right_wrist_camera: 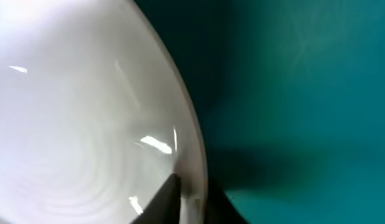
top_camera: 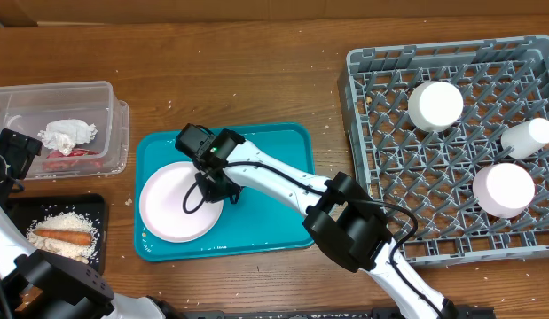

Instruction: Sort waste into correct bins and load items into the dishwasher

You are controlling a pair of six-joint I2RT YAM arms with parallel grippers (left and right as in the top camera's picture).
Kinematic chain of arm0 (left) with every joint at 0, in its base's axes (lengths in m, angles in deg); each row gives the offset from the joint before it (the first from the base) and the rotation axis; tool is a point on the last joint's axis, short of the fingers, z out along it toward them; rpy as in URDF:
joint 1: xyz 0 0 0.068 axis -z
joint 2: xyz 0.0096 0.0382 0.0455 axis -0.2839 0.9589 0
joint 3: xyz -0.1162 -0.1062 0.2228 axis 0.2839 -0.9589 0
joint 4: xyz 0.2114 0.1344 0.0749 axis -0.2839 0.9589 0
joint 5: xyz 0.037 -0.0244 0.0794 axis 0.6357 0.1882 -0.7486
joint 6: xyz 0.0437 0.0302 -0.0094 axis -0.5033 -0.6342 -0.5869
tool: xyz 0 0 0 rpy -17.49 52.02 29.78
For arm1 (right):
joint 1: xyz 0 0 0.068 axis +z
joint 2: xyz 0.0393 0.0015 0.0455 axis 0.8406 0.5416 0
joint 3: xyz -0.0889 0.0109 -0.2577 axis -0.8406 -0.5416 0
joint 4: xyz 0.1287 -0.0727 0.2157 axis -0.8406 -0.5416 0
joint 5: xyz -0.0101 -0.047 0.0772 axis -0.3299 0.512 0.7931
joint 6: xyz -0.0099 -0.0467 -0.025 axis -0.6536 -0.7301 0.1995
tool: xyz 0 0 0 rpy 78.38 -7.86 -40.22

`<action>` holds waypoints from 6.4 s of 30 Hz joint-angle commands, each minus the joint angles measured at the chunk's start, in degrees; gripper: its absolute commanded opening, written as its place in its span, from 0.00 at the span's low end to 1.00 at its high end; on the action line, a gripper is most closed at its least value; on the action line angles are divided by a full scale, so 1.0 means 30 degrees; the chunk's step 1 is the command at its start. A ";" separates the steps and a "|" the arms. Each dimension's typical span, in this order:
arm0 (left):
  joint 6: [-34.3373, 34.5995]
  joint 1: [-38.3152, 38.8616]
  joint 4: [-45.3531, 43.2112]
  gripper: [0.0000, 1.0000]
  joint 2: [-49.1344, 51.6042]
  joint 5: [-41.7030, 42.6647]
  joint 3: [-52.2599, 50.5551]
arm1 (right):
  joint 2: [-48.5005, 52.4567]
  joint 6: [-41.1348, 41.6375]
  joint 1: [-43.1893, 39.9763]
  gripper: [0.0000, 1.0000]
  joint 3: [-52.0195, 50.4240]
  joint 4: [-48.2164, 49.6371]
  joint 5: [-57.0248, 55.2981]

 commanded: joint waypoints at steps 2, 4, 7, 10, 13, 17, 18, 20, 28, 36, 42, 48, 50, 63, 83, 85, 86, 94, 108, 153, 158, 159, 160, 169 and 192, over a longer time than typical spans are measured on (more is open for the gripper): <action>-0.0211 -0.0022 -0.0066 1.00 0.0138 -0.0204 -0.0066 | 0.0386 -0.0029 -0.0204 0.04 0.1144 -0.1275 0.0321; -0.0211 -0.0022 -0.0058 1.00 0.0138 -0.0204 -0.0066 | -0.0022 -0.0022 -0.0488 0.04 0.1982 -0.2069 0.0539; -0.0211 -0.0022 -0.0058 1.00 0.0138 -0.0197 -0.0066 | -0.0612 0.0095 -0.0911 0.04 0.3351 -0.3024 0.0554; -0.0211 -0.0022 -0.0051 1.00 0.0138 -0.0197 -0.0066 | -0.1435 0.0554 -0.1829 0.04 0.5333 -0.4466 0.0539; -0.0219 -0.0022 -0.0051 1.00 0.0138 -0.0204 -0.0058 | -0.2178 0.0525 -0.3191 0.04 0.7286 -0.5967 -0.0117; -0.0211 -0.0022 -0.0051 1.00 0.0138 -0.0204 -0.0066 | -0.3526 0.0510 -0.5588 0.04 0.8859 -0.8269 -0.2535; -0.0211 -0.0022 -0.0051 1.00 0.0138 -0.0204 -0.0066 | -0.3993 0.0444 -0.6382 0.04 0.9092 -0.8852 -0.3249; -0.0211 -0.0022 -0.0058 1.00 0.0138 -0.0197 -0.0066 | -0.5020 0.0430 -0.8065 0.04 0.9282 -0.9836 -0.4896; -0.0211 -0.0022 -0.0066 1.00 0.0138 -0.0211 -0.0058 | -0.7628 -0.0175 -1.5023 0.04 0.9245 -1.1468 -0.7344; -0.0211 -0.0022 -0.0066 1.00 0.0138 -0.0204 -0.0066 | -0.7715 0.0036 -1.7908 0.04 0.8342 -1.1329 -1.4302; -0.0211 -0.0022 -0.0066 1.00 0.0138 -0.0204 -0.0066 | -0.7694 0.0022 -1.8076 0.04 0.7366 -1.1118 -1.4105; -0.0211 -0.0022 -0.0066 1.00 0.0138 -0.0204 -0.0066 | -0.7694 -0.0328 -1.7872 0.04 0.4197 -0.8757 -1.4455; -0.0211 -0.0022 -0.0066 1.00 0.0138 -0.0204 -0.0066 | -0.7694 -0.0437 -1.7231 0.04 0.3781 -0.8590 -1.4447; -0.0211 -0.0022 -0.0066 1.00 0.0138 -0.0204 -0.0058 | -0.7694 -0.2725 -1.5475 0.04 0.1807 -0.6178 -1.5183; -0.0211 -0.0022 -0.0066 1.00 0.0138 -0.0204 -0.0066 | -0.8021 -0.2696 -1.5446 0.04 -0.0750 -0.5413 -1.8688; -0.0211 -0.0022 -0.0066 1.00 0.0138 -0.0204 -0.0058 | -0.8276 -0.2688 -1.5438 0.04 -0.0750 -0.5406 -1.8593; -0.0219 -0.0022 -0.0066 1.00 0.0138 -0.0204 -0.0066 | -0.8335 -0.2696 -1.5438 0.04 -0.0750 -0.5377 -1.8221; -0.0211 -0.0022 -0.0066 1.00 0.0138 -0.0204 -0.0066 | -0.8473 -0.2703 -1.5438 0.18 -0.0335 -0.5617 -1.0302; -0.0211 -0.0022 -0.0066 1.00 0.0138 -0.0204 -0.0066 | -1.1883 -0.2696 -1.5482 1.00 0.4962 -1.0382 -0.0328; -0.0219 -0.0022 -0.0066 1.00 0.0138 -0.0204 -0.0058 | -2.5696 -0.6572 -1.5613 1.00 -0.1107 -1.1387 -0.0124; -0.0211 -0.0022 -0.0066 1.00 0.0138 -0.0204 -0.0066 | -2.8960 -0.6579 -1.6400 1.00 -0.4896 -0.8371 -0.0168; -0.0211 -0.0022 -0.0066 1.00 0.0138 -0.0204 -0.0066 | -2.9966 -0.6579 -1.6393 1.00 -0.6470 -0.7169 -0.0146; -0.0219 -0.0022 -0.0066 1.00 0.0138 -0.0204 -0.0058 | -3.0439 -0.6579 -1.6393 1.00 -0.7235 -0.6608 -0.0109; -0.0211 -0.0022 -0.0066 1.00 0.0138 -0.0204 -0.0066 | -3.6421 -0.6564 -1.6400 1.00 -1.9620 0.4532 0.1559; -0.0211 -0.0022 -0.0066 1.00 0.0138 -0.0204 -0.0066 | -4.6038 -0.6564 -1.6466 1.00 -3.5408 2.2731 0.1297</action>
